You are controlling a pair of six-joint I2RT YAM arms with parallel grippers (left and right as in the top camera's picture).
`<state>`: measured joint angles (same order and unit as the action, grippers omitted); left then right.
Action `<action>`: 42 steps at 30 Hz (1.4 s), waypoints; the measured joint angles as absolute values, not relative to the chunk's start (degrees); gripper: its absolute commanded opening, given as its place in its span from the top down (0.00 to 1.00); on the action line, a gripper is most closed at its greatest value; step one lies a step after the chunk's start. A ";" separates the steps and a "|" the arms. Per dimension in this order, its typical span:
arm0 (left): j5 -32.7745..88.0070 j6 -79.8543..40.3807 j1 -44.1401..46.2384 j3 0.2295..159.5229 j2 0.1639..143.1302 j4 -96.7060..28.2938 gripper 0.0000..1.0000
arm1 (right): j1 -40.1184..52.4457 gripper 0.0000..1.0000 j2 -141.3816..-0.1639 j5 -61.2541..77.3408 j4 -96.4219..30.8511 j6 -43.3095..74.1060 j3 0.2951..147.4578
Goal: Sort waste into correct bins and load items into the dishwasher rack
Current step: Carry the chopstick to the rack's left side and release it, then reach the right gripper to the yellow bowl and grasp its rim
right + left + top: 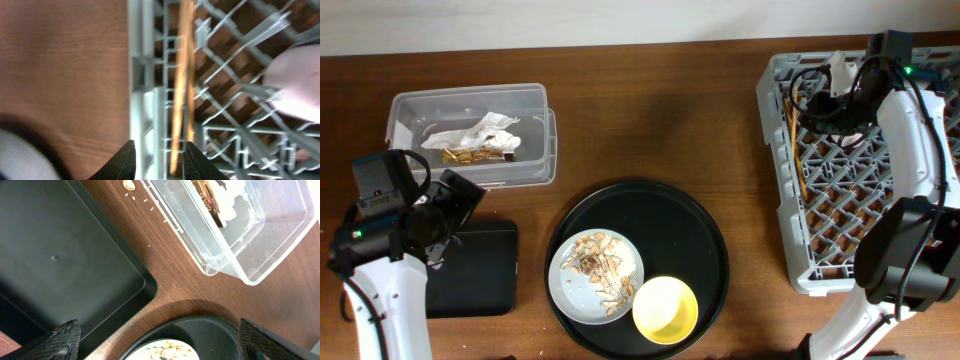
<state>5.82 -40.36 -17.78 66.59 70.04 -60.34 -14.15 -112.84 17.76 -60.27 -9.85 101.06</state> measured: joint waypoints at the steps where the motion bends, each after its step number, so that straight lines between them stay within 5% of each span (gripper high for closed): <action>1: 5.80 -40.36 -17.78 66.59 70.04 -60.36 0.01 | -14.15 0.68 -112.84 18.63 -60.71 -9.93 101.06; 18: 5.80 -40.38 -17.78 66.59 70.04 -60.34 0.01 | -13.02 0.60 -111.53 27.94 -62.37 -9.15 101.06; 22: 5.80 -40.36 -17.78 66.59 70.04 -60.34 0.01 | -13.02 0.46 -111.48 27.92 -61.43 -8.34 101.06; 27: 5.80 -40.36 -17.78 66.59 70.04 -60.34 0.01 | -12.97 0.48 -111.48 27.31 -61.95 -6.02 101.06; 31: 5.80 -40.36 -17.78 66.59 70.04 -60.34 0.01 | -11.11 0.64 -111.48 31.68 -69.32 -5.85 101.06; 37: 5.82 -40.36 -17.76 66.59 70.04 -60.34 0.01 | 1.48 0.63 -111.48 40.71 -80.44 -9.06 101.08; 39: 5.80 -40.36 -17.78 66.59 70.04 -60.31 0.01 | 6.74 0.53 -111.48 40.58 -82.43 -9.43 101.08; 40: 5.80 -40.38 -17.78 66.59 70.04 -60.34 0.01 | 9.19 0.39 -111.48 40.01 -83.46 -9.72 101.08; 41: 5.80 -40.36 -17.78 66.59 70.04 -60.31 0.01 | 12.05 0.01 -111.46 39.07 -84.75 -9.85 101.10; 42: 5.80 -40.38 -17.78 66.59 70.04 -60.34 0.01 | 14.41 0.01 -111.44 37.78 -86.50 -10.04 101.10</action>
<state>5.80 -40.38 -17.78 66.59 70.04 -60.34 14.41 -111.44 37.78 -86.50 -10.04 101.10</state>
